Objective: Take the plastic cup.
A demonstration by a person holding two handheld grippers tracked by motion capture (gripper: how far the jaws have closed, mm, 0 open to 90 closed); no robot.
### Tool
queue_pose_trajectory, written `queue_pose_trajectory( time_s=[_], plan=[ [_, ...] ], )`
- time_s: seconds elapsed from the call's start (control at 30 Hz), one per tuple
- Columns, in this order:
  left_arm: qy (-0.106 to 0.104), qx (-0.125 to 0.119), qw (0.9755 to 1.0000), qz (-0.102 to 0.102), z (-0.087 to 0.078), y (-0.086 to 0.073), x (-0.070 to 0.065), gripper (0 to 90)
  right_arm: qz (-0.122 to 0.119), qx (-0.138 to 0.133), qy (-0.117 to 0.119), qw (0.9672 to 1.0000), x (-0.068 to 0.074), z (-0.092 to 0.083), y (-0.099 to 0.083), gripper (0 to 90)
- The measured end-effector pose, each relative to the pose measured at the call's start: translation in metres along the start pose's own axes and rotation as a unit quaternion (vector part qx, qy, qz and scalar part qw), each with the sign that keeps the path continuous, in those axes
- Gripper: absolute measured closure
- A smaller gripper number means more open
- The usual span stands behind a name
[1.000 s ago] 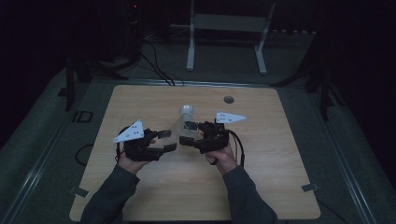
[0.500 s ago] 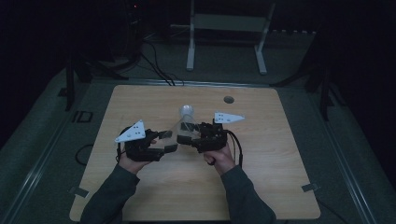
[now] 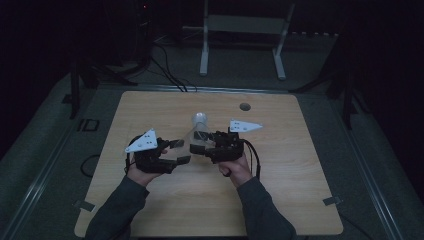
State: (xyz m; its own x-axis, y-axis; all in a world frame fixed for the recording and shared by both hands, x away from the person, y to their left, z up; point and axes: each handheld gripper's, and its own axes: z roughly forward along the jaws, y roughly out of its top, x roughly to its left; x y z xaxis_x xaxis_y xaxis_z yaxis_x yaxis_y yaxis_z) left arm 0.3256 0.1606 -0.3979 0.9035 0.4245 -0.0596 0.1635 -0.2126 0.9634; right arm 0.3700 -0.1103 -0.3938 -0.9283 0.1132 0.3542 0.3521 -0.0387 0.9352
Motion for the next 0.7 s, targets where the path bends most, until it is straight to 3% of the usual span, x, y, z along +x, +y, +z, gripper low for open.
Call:
queue_pose_trajectory(
  time_s=[0.4,0.7],
  plan=[
    [0.031,0.029,0.9989,0.020,-0.002,0.003,-0.003,30.9,-0.030,0.032,-0.039,0.9982,0.003,-0.004,0.006,32.7],
    [0.047,0.047,0.9973,0.031,0.000,0.004,-0.006,31.1,-0.045,0.070,-0.074,0.9938,0.005,-0.004,0.011,32.9]
  ],
)
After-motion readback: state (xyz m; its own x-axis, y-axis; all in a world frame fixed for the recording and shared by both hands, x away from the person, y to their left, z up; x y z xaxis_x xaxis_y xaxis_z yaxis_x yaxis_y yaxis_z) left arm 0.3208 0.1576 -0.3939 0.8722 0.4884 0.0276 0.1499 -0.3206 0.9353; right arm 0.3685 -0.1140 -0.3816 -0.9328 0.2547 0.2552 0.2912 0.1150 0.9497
